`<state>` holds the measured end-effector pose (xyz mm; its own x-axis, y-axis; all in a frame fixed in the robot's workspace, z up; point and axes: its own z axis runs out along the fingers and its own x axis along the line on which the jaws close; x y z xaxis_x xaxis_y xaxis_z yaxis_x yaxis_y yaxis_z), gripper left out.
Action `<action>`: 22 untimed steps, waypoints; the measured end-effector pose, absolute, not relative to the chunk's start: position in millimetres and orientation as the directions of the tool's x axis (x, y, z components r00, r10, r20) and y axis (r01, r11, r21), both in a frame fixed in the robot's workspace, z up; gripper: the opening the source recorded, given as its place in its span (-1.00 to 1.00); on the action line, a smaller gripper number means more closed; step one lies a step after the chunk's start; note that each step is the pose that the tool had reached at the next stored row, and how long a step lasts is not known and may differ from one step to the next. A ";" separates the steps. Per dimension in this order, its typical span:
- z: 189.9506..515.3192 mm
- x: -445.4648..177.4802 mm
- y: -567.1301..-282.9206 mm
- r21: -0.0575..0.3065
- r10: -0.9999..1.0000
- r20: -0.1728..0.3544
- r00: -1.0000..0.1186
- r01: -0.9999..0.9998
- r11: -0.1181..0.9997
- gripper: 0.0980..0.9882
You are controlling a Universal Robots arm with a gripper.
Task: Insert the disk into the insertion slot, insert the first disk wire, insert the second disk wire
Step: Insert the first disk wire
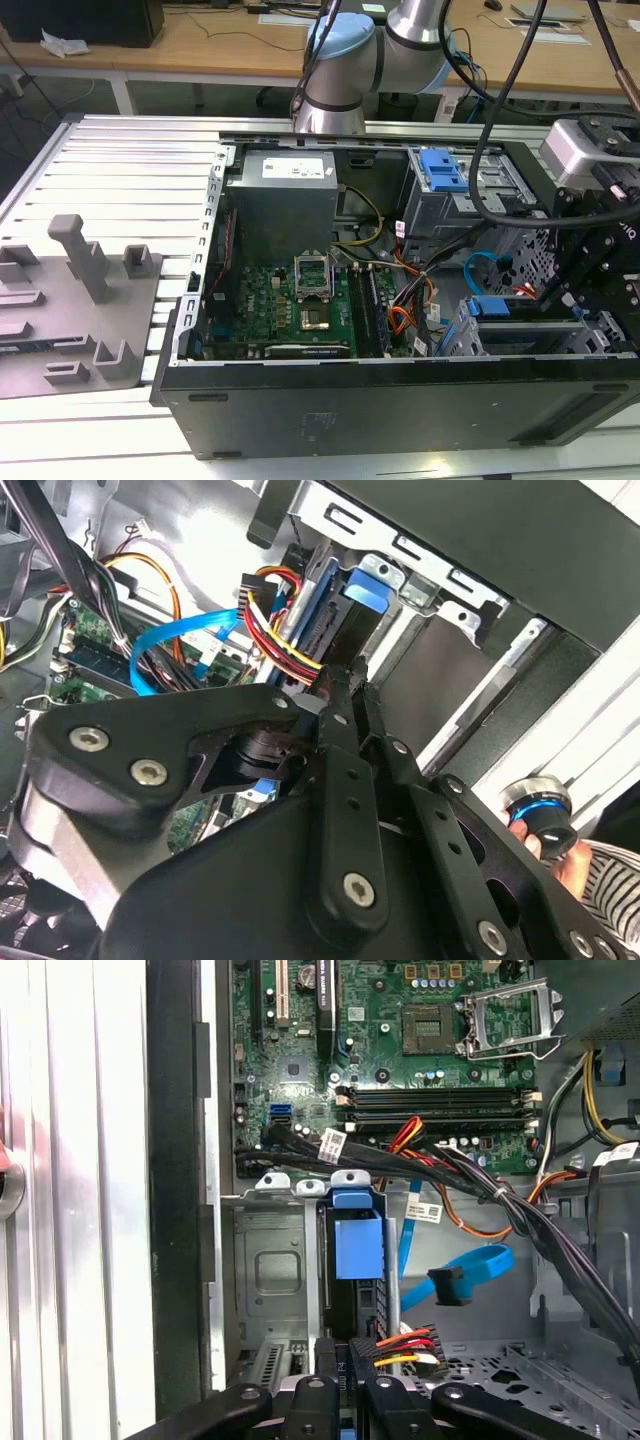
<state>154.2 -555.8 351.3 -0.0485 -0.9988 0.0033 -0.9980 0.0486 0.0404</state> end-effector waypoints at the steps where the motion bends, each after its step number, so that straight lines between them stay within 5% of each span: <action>1: 351.3 154.2 -556.8 0.040 -0.999 0.003 -0.048 -0.998 0.048 -0.84; 22: 348.0 153.9 -564.8 0.040 -0.999 0.003 -0.048 -0.998 0.049 -0.84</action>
